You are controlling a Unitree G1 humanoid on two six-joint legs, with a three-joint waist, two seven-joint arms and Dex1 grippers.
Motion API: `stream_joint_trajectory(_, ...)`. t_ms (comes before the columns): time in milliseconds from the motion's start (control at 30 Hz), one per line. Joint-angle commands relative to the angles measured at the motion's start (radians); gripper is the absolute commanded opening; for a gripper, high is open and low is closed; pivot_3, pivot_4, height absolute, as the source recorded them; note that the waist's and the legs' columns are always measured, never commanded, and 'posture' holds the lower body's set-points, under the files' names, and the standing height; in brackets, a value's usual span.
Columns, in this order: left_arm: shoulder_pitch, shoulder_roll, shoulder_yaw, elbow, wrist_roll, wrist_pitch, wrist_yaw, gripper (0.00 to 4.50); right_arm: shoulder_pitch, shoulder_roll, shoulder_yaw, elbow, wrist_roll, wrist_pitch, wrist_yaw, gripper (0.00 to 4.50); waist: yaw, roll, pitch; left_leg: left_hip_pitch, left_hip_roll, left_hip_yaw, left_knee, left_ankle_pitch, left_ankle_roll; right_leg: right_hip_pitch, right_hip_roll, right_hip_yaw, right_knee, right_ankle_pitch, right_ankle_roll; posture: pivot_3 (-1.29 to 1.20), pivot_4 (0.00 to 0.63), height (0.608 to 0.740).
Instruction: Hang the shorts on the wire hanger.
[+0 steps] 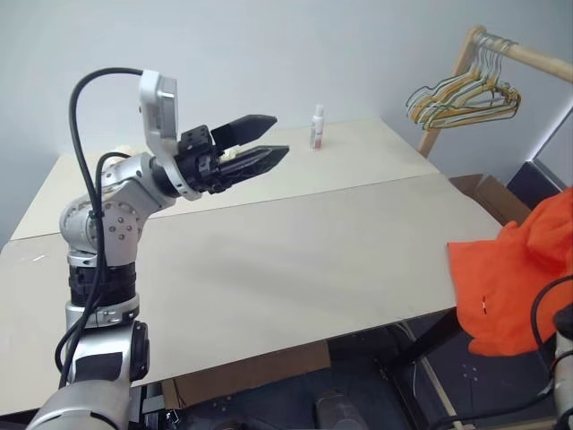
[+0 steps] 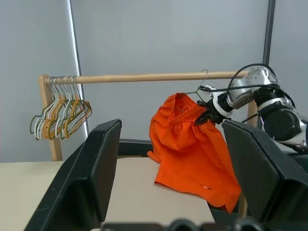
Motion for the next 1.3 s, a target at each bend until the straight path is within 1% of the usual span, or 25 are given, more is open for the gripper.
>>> stream_joint_trajectory(33,-0.019,0.013,0.001,-0.027,-0.006,-0.014,-0.006,3.62,-0.033,-0.033,-0.041,0.037,-0.029,-0.052,-0.029,0.00,0.000,0.000,0.000,0.000,0.000,0.000,0.000,0.000,0.000,0.000,0.000,0.000,0.000,0.000,0.000,-0.27,0.000,0.740)
stream_joint_trajectory(133,-0.018,0.015,-0.004,-0.028,-0.002,-0.016,-0.011,3.62,-0.014,-0.022,-0.038,0.038,-0.040,-0.056,-0.030,0.00,-0.001,0.000,0.000,0.000,0.000,0.000,0.000,0.000,0.000,0.000,0.000,0.000,0.000,0.000,0.000,-0.27,0.000,0.740)
stream_joint_trajectory(267,-0.022,0.016,-0.007,-0.025,0.001,-0.018,-0.014,3.61,0.025,0.001,0.029,-0.041,-0.036,-0.048,-0.002,1.16,-0.001,0.000,0.000,0.000,0.000,0.000,0.000,0.000,0.000,0.000,0.000,0.000,0.000,0.000,0.000,-0.27,0.000,0.740)
stream_joint_trajectory(500,-0.026,0.018,-0.012,-0.020,0.005,-0.022,-0.017,3.61,0.051,0.032,0.134,-0.200,-0.062,-0.067,-0.009,3.70,-0.002,0.004,-0.001,0.001,0.000,0.001,0.000,0.001,-0.001,0.000,0.000,0.001,0.001,0.000,0.000,-0.27,0.000,0.740)
stream_joint_trajectory(567,-0.025,0.019,-0.012,-0.021,0.006,-0.023,-0.015,3.61,0.073,0.051,0.187,-0.266,-0.081,-0.110,-0.021,4.42,-0.002,0.004,-0.001,0.001,0.000,0.001,0.000,0.001,-0.001,0.000,0.000,0.001,0.001,0.000,0.000,-0.27,0.000,0.740)
stream_joint_trajectory(600,-0.025,0.019,-0.013,-0.020,0.007,-0.023,-0.015,3.61,0.084,0.060,0.208,-0.291,-0.089,-0.133,-0.024,4.47,-0.002,0.004,-0.001,0.001,0.000,0.001,0.000,0.001,-0.001,0.000,0.000,0.001,0.000,0.000,0.000,-0.27,0.000,0.740)
stream_joint_trajectory(667,-0.021,0.020,-0.007,-0.021,-0.003,-0.015,-0.015,3.61,0.199,0.070,0.333,-0.377,-0.167,-0.353,-0.064,4.47,-0.002,0.004,-0.001,0.001,0.000,0.001,0.000,0.001,-0.001,0.000,0.000,0.001,0.000,0.000,0.000,-0.27,0.000,0.740)
stream_joint_trajectory(800,-0.007,0.028,0.002,-0.025,-0.016,-0.005,-0.013,3.61,0.306,0.112,0.424,-0.494,-0.225,-0.620,-0.104,4.47,-0.002,0.005,-0.001,0.001,0.000,0.002,0.000,0.003,-0.005,-0.001,0.000,0.003,0.001,0.000,0.001,-0.26,0.000,0.740)
stream_joint_trajectory(967,0.015,0.036,0.007,-0.035,-0.006,-0.008,0.007,3.61,0.405,0.191,0.514,-0.610,-0.285,-0.876,-0.149,4.47,-0.003,0.005,-0.001,0.003,0.001,0.002,-0.001,0.003,-0.005,0.000,0.001,0.003,0.002,0.000,0.001,-0.25,0.000,0.740)
stream_joint_trajectory(1033,0.035,0.049,0.009,-0.045,0.013,-0.015,0.023,3.61,0.454,0.216,0.565,-0.667,-0.294,-1.052,-0.128,4.47,-0.003,0.005,-0.001,0.002,0.001,0.002,-0.001,0.003,-0.005,0.000,0.001,0.003,0.002,0.000,0.001,-0.24,0.000,0.740)
stream_joint_trajectory(1067,0.049,0.057,0.013,-0.052,0.019,-0.017,0.031,3.61,0.468,0.231,0.590,-0.696,-0.278,-1.117,-0.098,4.47,-0.004,0.005,-0.001,0.003,0.000,0.002,-0.001,0.003,-0.005,0.000,0.001,0.004,0.001,0.000,0.001,-0.24,0.000,0.740)
stream_joint_trajectory(1133,0.089,0.074,0.016,-0.075,0.048,-0.034,0.061,3.61,0.484,0.252,0.650,-0.745,-0.191,-1.170,0.041,4.47,-0.007,0.005,-0.001,0.004,0.000,0.003,-0.002,0.003,-0.005,0.000,0.001,0.005,0.002,0.000,0.001,-0.22,0.000,0.740)
stream_joint_trajectory(1167,0.107,0.079,0.016,-0.086,0.063,-0.045,0.075,3.61,0.485,0.264,0.670,-0.761,-0.141,-1.166,0.108,4.47,-0.006,0.005,-0.001,0.005,0.001,0.003,-0.002,0.003,-0.005,0.000,0.001,0.005,0.002,0.000,0.001,-0.21,0.000,0.740)
stream_joint_trajectory(1200,0.135,0.081,0.019,-0.103,0.081,-0.060,0.092,3.61,0.477,0.291,0.679,-0.787,-0.036,-1.108,0.193,4.47,-0.006,0.004,-0.001,0.006,0.001,0.003,-0.002,0.002,-0.004,0.001,0.001,0.005,0.002,0.000,0.001,-0.21,0.000,0.740)
stream_joint_trajectory(1233,0.173,0.086,0.017,-0.124,0.110,-0.081,0.109,3.61,0.486,0.302,0.710,-0.810,0.038,-1.087,0.282,4.47,-0.005,0.003,-0.001,0.006,0.001,0.003,-0.002,0.002,-0.004,0.001,0.001,0.005,0.002,0.000,0.001,-0.20,0.000,0.740)
stream_joint_trajectory(1300,0.250,0.101,0.009,-0.166,0.168,-0.130,0.126,3.61,0.513,0.302,0.777,-0.839,0.158,-1.042,0.453,4.47,-0.002,0.000,0.001,0.009,0.002,0.003,-0.003,0.002,-0.004,0.004,0.003,0.005,0.001,0.000,0.001,-0.19,0.000,0.740)
